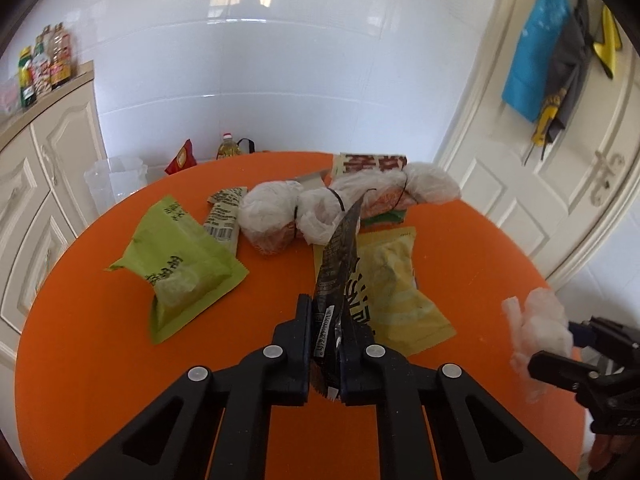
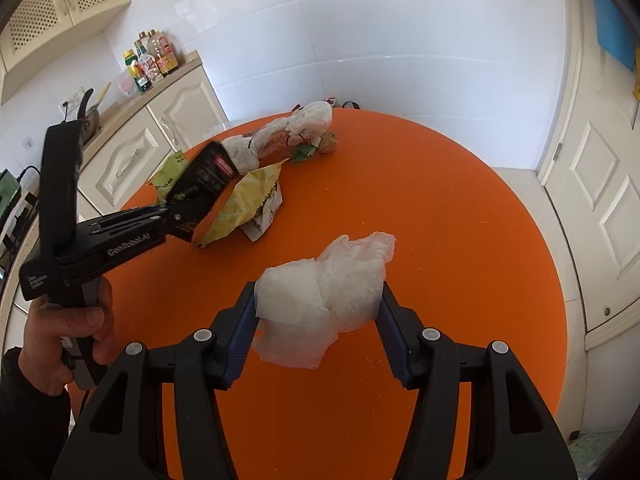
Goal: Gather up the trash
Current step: 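Grasp the black snack wrapper with the left tool while the right tool holds the bag, then carry both items to the blue bin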
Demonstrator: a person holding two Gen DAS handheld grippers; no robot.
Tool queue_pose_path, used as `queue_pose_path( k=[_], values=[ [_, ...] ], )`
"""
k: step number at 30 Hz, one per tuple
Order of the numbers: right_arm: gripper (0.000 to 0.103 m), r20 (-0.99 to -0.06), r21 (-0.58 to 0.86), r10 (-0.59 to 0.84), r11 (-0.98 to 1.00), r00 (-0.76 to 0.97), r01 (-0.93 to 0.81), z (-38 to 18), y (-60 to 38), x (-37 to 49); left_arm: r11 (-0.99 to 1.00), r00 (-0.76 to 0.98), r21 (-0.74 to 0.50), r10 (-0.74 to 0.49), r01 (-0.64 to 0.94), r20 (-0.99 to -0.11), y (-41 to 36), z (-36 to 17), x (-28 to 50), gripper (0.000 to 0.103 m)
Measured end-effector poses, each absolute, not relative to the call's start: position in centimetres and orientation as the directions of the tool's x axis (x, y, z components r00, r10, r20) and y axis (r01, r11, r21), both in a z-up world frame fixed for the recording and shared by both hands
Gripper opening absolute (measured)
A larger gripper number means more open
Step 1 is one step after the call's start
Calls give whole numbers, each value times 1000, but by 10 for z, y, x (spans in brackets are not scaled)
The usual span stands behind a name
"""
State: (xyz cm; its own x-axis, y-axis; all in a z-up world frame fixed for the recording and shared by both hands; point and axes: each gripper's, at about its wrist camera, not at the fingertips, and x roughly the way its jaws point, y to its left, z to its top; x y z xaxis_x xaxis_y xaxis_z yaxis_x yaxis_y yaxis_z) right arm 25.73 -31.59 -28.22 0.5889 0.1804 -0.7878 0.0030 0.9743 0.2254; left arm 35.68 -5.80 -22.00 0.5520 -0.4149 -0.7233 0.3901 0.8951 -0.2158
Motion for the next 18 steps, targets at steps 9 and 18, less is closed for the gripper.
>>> queue_pose_path(
  k=[9, 18],
  values=[
    [57, -746, 218, 178, 976, 642, -17, -260, -313, 237, 887, 603, -236, -446, 398, -661, -45, -189, 308, 5],
    [57, -679, 199, 145, 980, 720, -9, -220, -323, 202, 860, 632, -243, -498, 449, -594, -51, -147, 245, 5]
  ],
)
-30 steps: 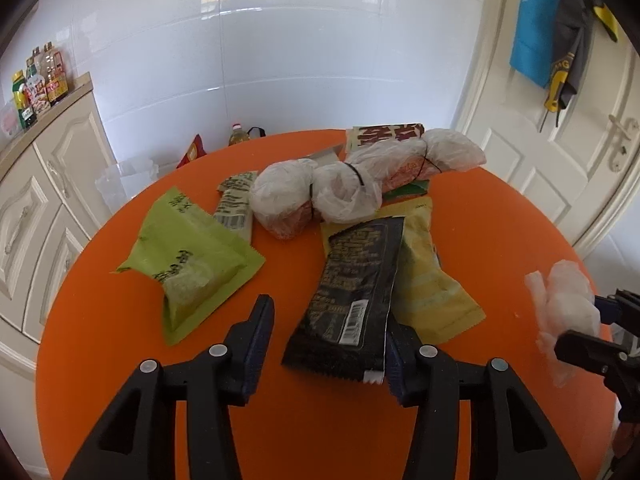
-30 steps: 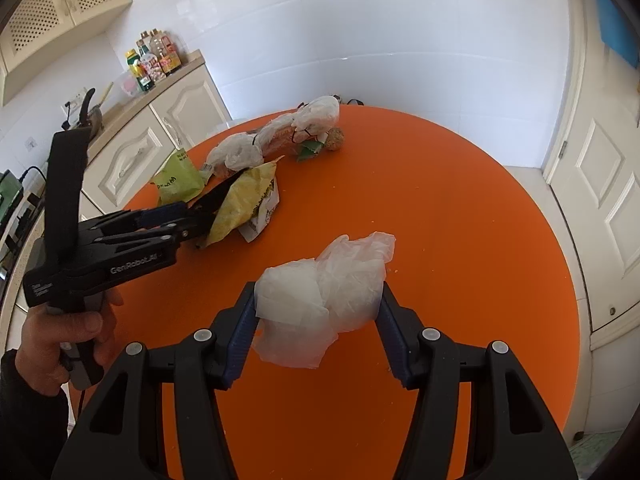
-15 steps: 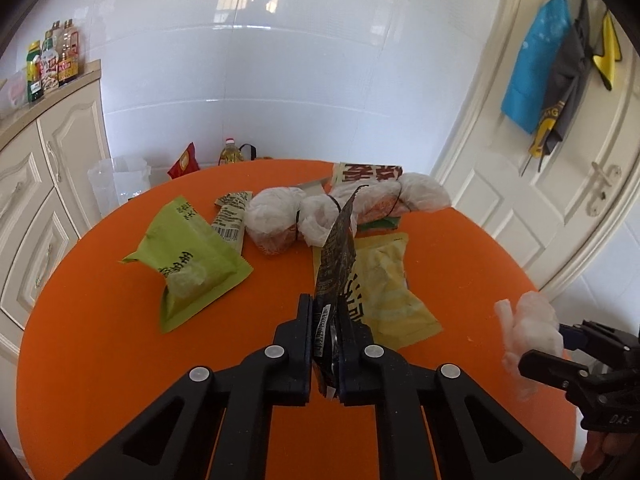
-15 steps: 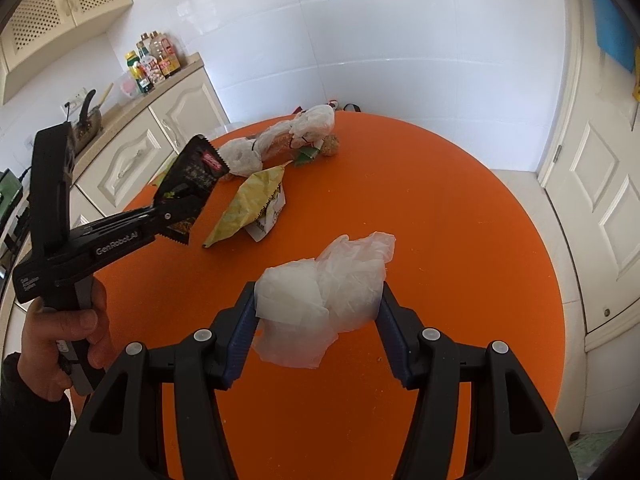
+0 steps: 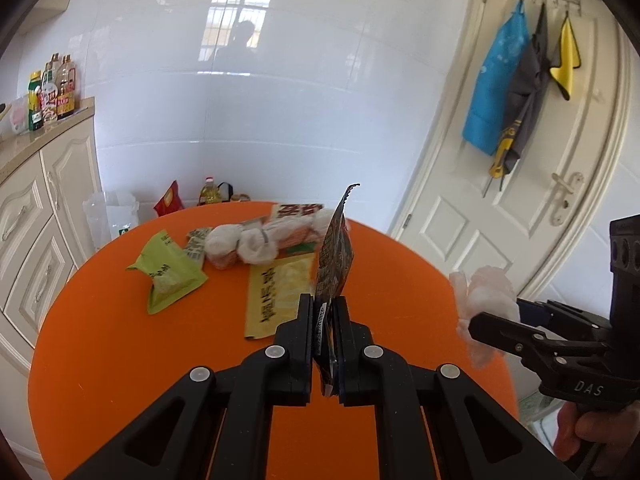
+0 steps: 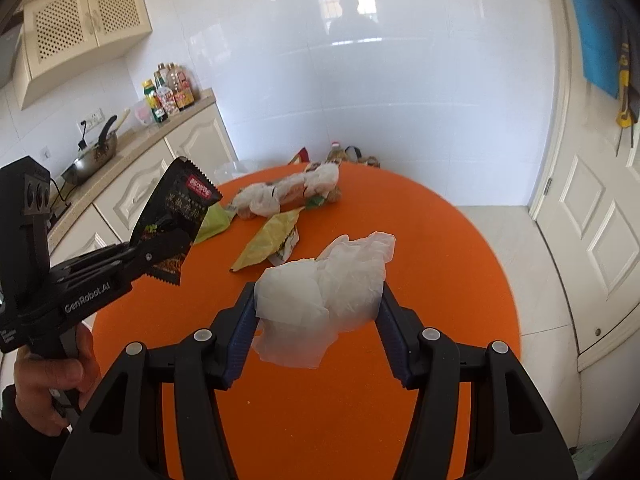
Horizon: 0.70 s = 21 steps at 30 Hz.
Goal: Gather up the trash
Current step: 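Carry both items to the blue bin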
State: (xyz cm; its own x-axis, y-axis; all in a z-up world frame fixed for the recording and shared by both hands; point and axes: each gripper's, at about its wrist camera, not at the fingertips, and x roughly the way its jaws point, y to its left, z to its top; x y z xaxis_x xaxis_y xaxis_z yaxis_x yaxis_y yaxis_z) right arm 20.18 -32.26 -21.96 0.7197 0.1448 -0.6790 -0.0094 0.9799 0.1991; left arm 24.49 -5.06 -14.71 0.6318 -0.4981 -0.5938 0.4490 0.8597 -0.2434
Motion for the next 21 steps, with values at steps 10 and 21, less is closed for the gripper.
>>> queue_pose_path(
  k=[10, 21],
  values=[
    [57, -604, 186, 38, 978, 796, 94, -178, -369, 134, 806, 605, -226, -567, 547, -558, -89, -107, 189, 5],
    [57, -571, 169, -180, 929, 801, 329, -158, -460, 38, 700, 515, -202, -662, 685, -545, -181, -91, 155, 5]
  ],
)
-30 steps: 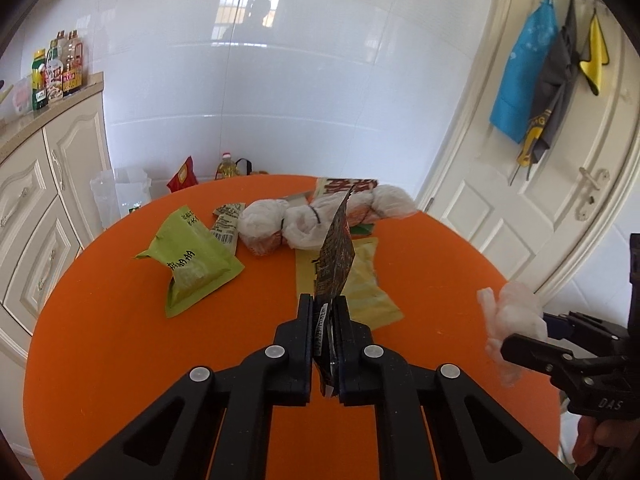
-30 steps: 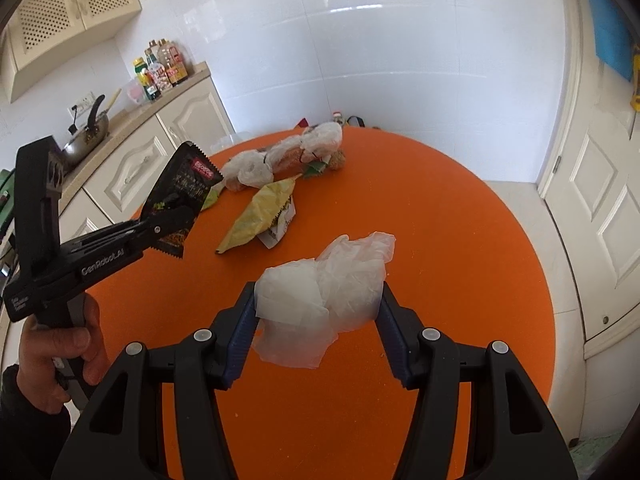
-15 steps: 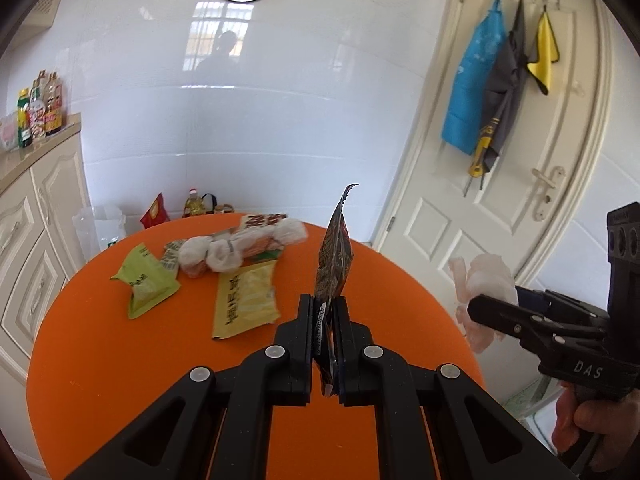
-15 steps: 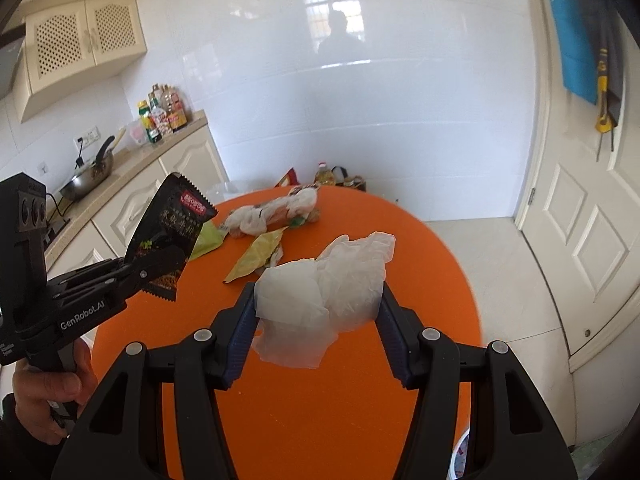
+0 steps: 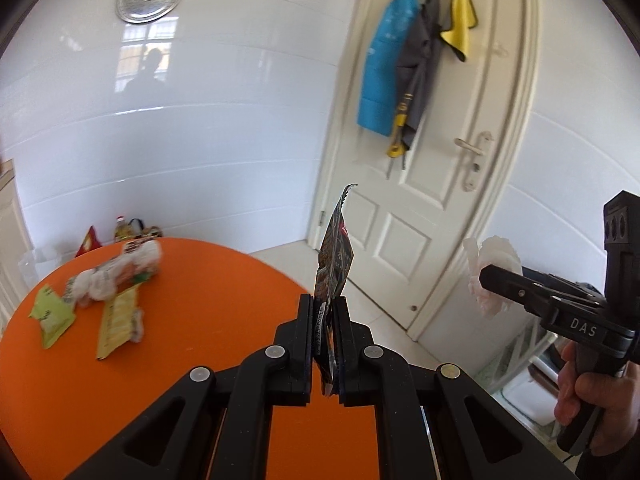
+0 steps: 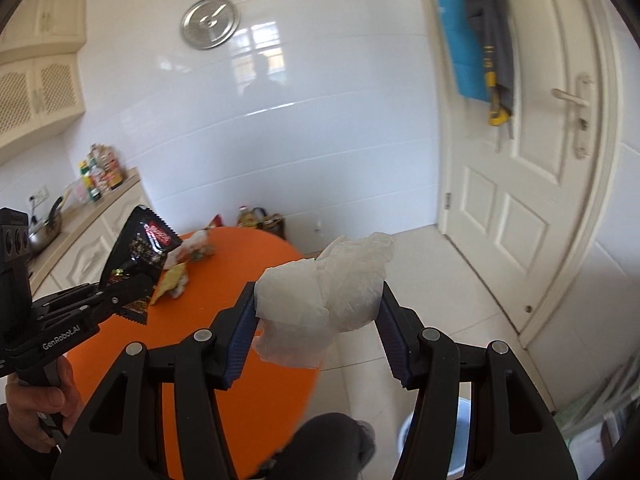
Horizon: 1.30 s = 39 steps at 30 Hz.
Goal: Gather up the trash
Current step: 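Carry both items to the blue bin, then open both tools over the blue bin to drop the items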
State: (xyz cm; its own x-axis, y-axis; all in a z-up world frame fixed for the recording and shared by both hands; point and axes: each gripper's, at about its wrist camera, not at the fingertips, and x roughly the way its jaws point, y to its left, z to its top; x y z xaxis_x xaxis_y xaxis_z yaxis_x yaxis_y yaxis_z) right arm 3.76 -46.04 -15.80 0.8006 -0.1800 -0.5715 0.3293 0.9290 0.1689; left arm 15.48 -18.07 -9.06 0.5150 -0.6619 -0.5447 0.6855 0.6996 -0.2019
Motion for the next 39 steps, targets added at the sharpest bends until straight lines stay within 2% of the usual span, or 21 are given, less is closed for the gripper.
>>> queue_pose_path(
  k=[6, 14, 24, 35, 38, 39],
  values=[
    [57, -595, 184, -275, 868, 755, 461, -171, -519, -8, 620, 432, -194, -705, 760, -562, -245, -95, 151, 5],
    [57, -684, 203, -323, 776, 653, 597, -224, -586, -50, 511, 253, -226, -703, 829, -664, -339, -138, 147, 5],
    [57, -829, 252, -209, 689, 519, 680, -337, -642, -58, 448, 15, -280, -551, 849, -835, -452, -235, 177, 5],
    [59, -889, 310, -84, 613, 451, 726, -427, -687, -51, 475, -101, -296, -392, 829, -914, -555, -312, 236, 6],
    [62, -904, 313, -44, 608, 425, 730, -447, -695, -45, 493, -98, -283, -368, 823, -925, -569, -326, 246, 13],
    [68, -910, 309, -38, 604, 414, 735, -453, -698, -43, 500, -93, -277, -361, 820, -928, -574, -328, 247, 16]
  ],
)
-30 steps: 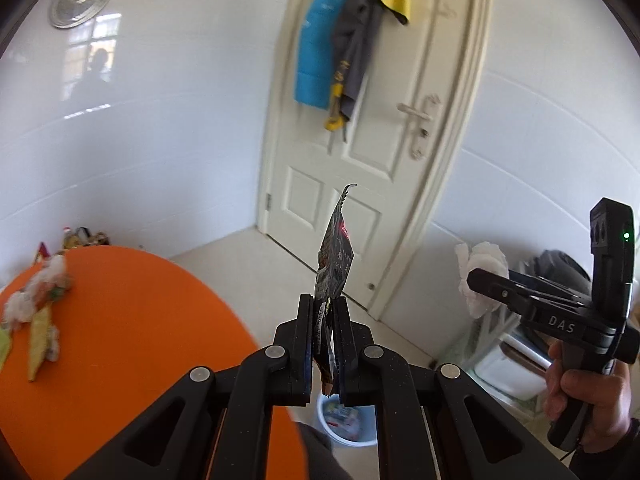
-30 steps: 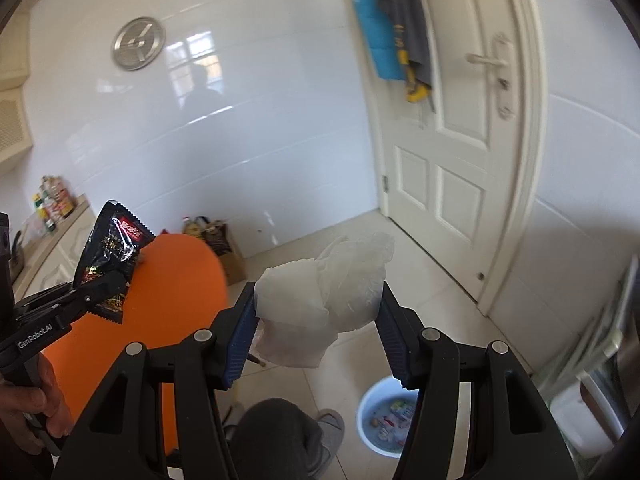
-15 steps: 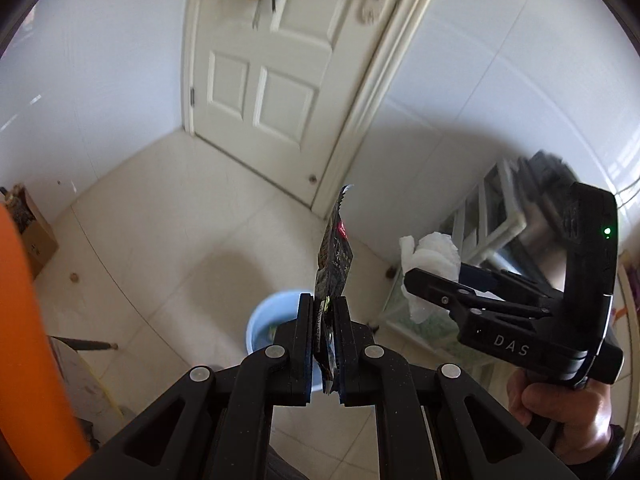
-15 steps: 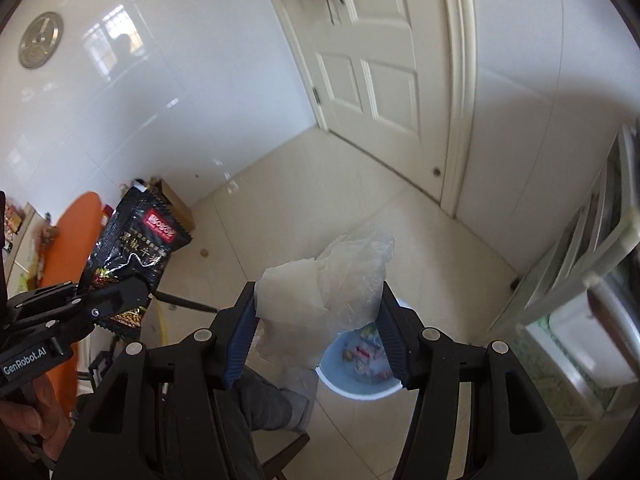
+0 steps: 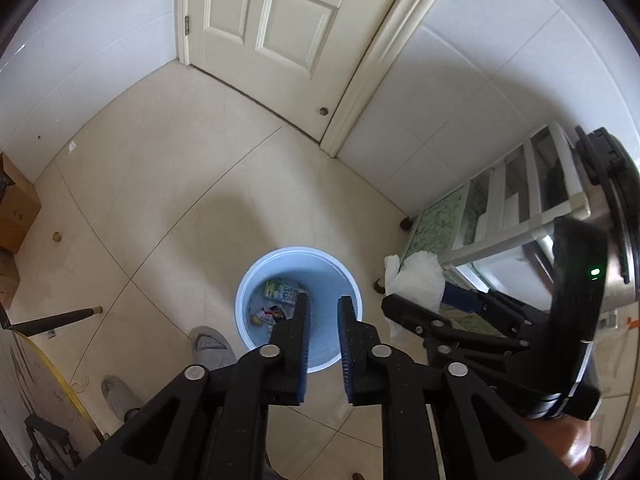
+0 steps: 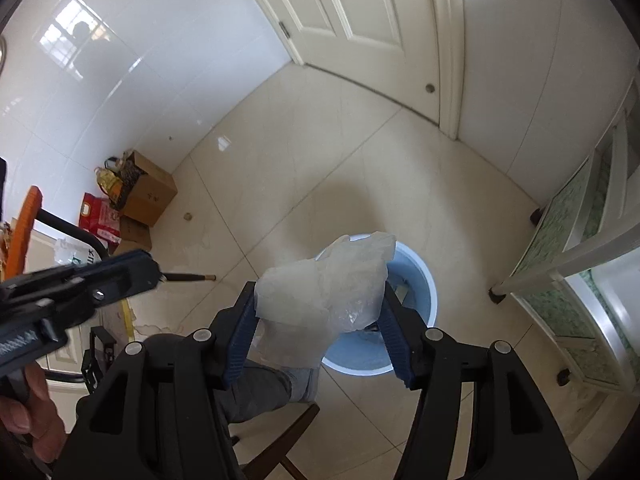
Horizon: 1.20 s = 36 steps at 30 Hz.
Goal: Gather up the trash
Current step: 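Open both tools over the blue bin to drop the items, then return both open tools to the trash pile on the table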
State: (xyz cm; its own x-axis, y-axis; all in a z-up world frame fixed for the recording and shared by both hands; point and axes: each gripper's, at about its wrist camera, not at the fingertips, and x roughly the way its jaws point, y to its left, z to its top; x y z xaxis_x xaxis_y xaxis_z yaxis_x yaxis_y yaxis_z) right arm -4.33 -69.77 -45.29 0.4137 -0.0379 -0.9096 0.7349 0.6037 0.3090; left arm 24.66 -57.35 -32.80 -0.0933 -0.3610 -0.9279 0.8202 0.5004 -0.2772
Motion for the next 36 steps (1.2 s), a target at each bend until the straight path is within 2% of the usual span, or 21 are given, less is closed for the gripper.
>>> queue_pose_path(
  k=[1, 2, 3, 4, 5, 8, 12, 18, 28, 36],
  values=[
    [73, -911, 311, -35, 596, 411, 740, -456, -699, -43, 503, -86, -271, -360, 821, -929, -572, -328, 240, 30],
    [87, -912, 312, -34, 586, 408, 748, -460, -701, -43, 506, -69, -257, -360, 823, -931, -572, -326, 240, 54],
    [96, -914, 309, -39, 577, 404, 756, -463, -701, -44, 511, -43, -235, -359, 827, -932, -574, -324, 238, 62],
    [99, -916, 302, -47, 572, 398, 762, -463, -700, -45, 519, -6, -205, -359, 830, -933, -573, -322, 233, 80],
    [103, -918, 295, -55, 568, 393, 768, -464, -699, -45, 526, 23, -180, -357, 831, -934, -574, -320, 233, 90],
    [103, -919, 288, -70, 554, 388, 782, -463, -696, -48, 552, 85, -122, -334, 825, -939, -574, -317, 239, 93],
    [103, -914, 277, -103, 549, 393, 789, -452, -688, -51, 570, 107, -111, -335, 814, -936, -571, -310, 237, 93],
    [103, -894, 285, -144, 550, 425, 785, -418, -672, -53, 572, 151, -117, -399, 812, -904, -546, -277, 215, 93],
    [103, -830, 282, -239, 600, 504, 749, -332, -631, -38, 586, 279, -104, -525, 804, -804, -451, -201, 169, 98],
    [103, -749, 276, -261, 712, 609, 645, -257, -575, 0, 668, 429, -79, -559, 740, -710, -346, -148, 147, 101]
  ],
)
